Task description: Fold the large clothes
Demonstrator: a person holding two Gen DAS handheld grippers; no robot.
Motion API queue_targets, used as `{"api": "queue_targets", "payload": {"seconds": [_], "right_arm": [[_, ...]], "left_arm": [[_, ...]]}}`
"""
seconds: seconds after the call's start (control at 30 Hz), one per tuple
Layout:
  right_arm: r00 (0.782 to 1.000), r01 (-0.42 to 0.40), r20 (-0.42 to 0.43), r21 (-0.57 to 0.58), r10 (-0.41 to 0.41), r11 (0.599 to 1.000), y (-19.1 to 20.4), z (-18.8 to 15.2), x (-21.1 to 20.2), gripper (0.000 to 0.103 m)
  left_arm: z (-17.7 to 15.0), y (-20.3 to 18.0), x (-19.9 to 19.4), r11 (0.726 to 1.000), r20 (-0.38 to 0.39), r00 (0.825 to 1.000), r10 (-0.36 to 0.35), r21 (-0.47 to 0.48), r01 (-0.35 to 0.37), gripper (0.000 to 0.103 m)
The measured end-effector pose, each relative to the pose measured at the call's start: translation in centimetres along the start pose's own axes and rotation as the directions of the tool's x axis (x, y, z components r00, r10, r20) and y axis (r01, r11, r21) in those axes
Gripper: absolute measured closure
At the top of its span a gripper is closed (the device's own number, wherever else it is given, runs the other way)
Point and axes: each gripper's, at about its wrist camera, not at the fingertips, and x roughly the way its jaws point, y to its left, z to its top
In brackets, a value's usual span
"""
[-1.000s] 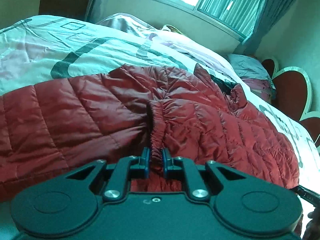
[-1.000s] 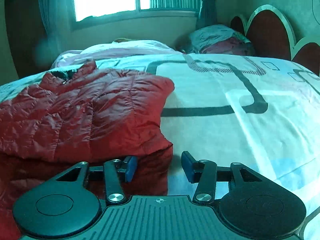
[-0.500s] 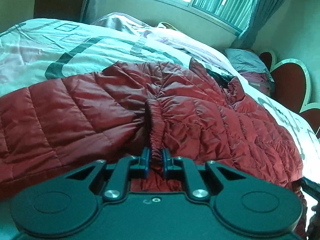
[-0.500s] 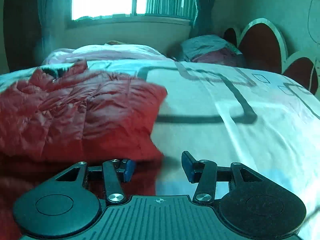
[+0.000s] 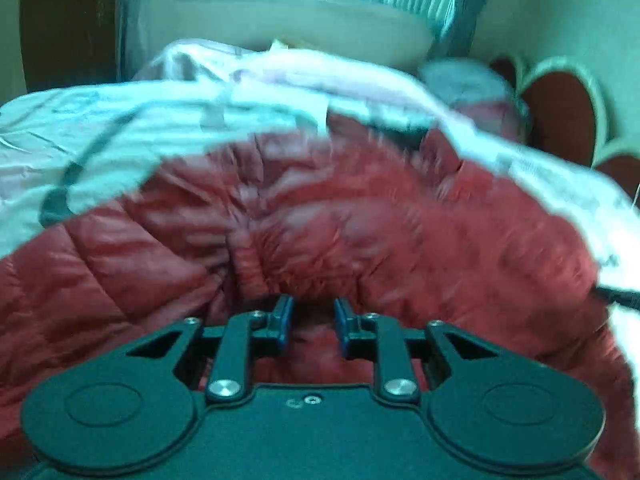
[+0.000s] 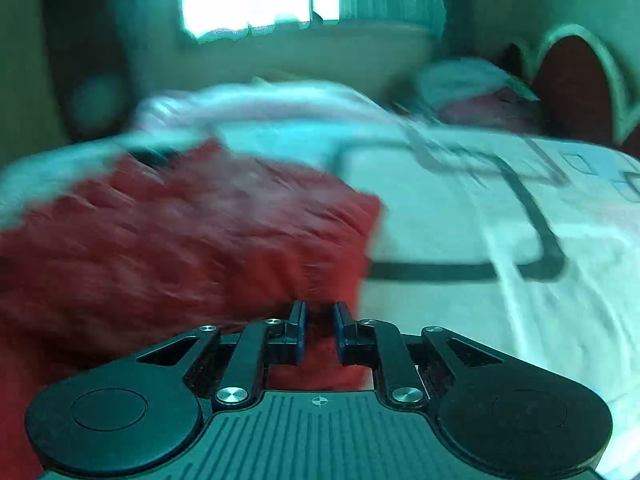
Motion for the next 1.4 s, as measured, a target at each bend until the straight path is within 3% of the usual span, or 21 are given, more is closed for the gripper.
{"api": "queue_targets", "payload": {"seconds": [0.07,0.13,0.2,0.27,0.3,0.4,0.47,0.5,0.57,0.7,0.77,0.87,1.03,1.1,1.13,1.2,1.23,1.3,1.33,1.37,1.4], "right_arm": [[0.999,-0.04,-0.004,0.093,0.041,0.995,-1.4,-0.1,0.2,0.089],[0.999,-0.028,0.026,0.045,0.027,0.999,-1.1,-0.2,-1.1,0.089],[0.996,-0.029,0.091,0.074,0.022,0.997,-1.7,0.2,-3.0,0.089],[0.993,-0.068,0.102,0.086,0.059,0.994,-1.9,0.7,-3.4,0.089],[0.993,-0.095,0.077,0.055,0.091,0.994,-1.4,1.0,-2.8,0.089],[0.996,-0.062,-0.065,-0.032,0.06,0.998,-0.3,0.8,0.9,0.089],[0.999,-0.047,-0.016,-0.001,0.047,0.999,-0.6,1.8,0.0,0.089],[0.998,-0.05,0.048,-0.008,0.05,0.999,-0.6,2.6,-1.0,0.089],[0.992,-0.07,0.105,-0.045,0.075,0.997,-0.1,3.8,-1.4,0.089],[0.988,-0.14,0.051,-0.112,0.146,0.984,1.7,6.3,2.4,0.089],[0.994,-0.105,-0.003,-0.119,0.105,0.987,1.1,6.8,5.3,0.089],[0.997,-0.076,-0.022,-0.021,0.076,0.997,-1.9,7.3,7.2,0.089],[0.998,-0.055,-0.016,-0.054,0.054,0.997,-1.9,7.5,5.6,0.089],[0.998,-0.053,0.037,-0.074,0.056,0.996,-1.5,6.9,3.0,0.088],[0.996,-0.066,0.047,-0.079,0.07,0.995,-1.1,6.4,1.9,0.088],[0.996,-0.074,0.046,-0.091,0.079,0.993,-0.6,4.9,0.0,0.054],[0.995,-0.076,0.053,-0.1,0.081,0.992,-0.1,4.2,-0.5,0.027],[0.994,-0.105,0.021,-0.127,0.109,0.986,0.8,2.4,-0.6,0.028],[0.994,-0.111,-0.014,-0.14,0.11,0.984,1.3,1.7,-0.2,0.048],[0.994,-0.101,-0.054,-0.149,0.094,0.984,1.7,1.1,0.7,0.062],[0.994,-0.095,-0.059,-0.147,0.088,0.984,1.8,0.6,1.1,0.062]], "left_arm": [[-0.6,-0.1,0.4,1.0,-0.004,1.0,0.01,0.015,-0.01,0.08],[-0.8,0.0,-0.5,0.999,0.013,1.0,0.01,0.031,-0.011,0.082],[-0.6,-0.2,-1.6,0.999,0.057,0.998,-0.003,0.041,0.001,0.08],[-0.1,-0.4,-1.6,0.999,0.068,0.998,0.0,0.054,-0.004,0.079],[0.1,-0.5,-1.2,0.999,0.061,0.998,-0.002,0.049,-0.001,0.079],[0.6,-0.2,1.0,1.0,-0.01,1.0,0.006,0.022,-0.006,0.078],[0.9,0.0,0.7,1.0,0.003,1.0,0.002,-0.007,-0.002,0.079],[1.2,-0.2,0.2,1.0,0.037,0.999,0.006,-0.001,-0.006,0.079],[2.0,-0.8,0.1,1.0,0.078,0.997,-0.019,-0.001,0.019,0.074],[3.4,-3.3,2.0,0.998,0.064,0.998,-0.027,0.062,0.023,0.068],[3.3,-3.5,3.5,0.995,0.038,0.999,0.028,0.092,-0.031,0.068],[2.4,-2.0,4.3,0.995,0.039,0.998,0.04,0.088,-0.044,0.069],[2.6,-2.9,2.6,0.989,0.054,0.996,0.066,0.13,-0.073,0.071],[2.5,-3.5,0.3,0.99,0.109,0.993,0.045,0.128,-0.059,0.062],[2.1,-3.9,-0.9,0.992,0.133,0.991,0.031,0.118,-0.047,0.049],[1.4,-4.4,-2.0,0.993,0.157,0.987,0.028,0.111,-0.046,0.033],[1.0,-4.8,-2.1,0.993,0.15,0.988,0.026,0.113,-0.043,0.032],[0.3,-5.2,-1.0,0.993,0.094,0.995,0.018,0.11,-0.029,0.041],[-0.1,-5.2,0.1,0.994,0.036,0.999,0.019,0.107,-0.023,0.046],[-0.5,-5.1,0.9,0.995,0.008,1.0,0.021,0.101,-0.022,0.046],[-0.9,-4.9,1.3,0.995,0.016,1.0,0.019,0.101,-0.021,0.045]]}}
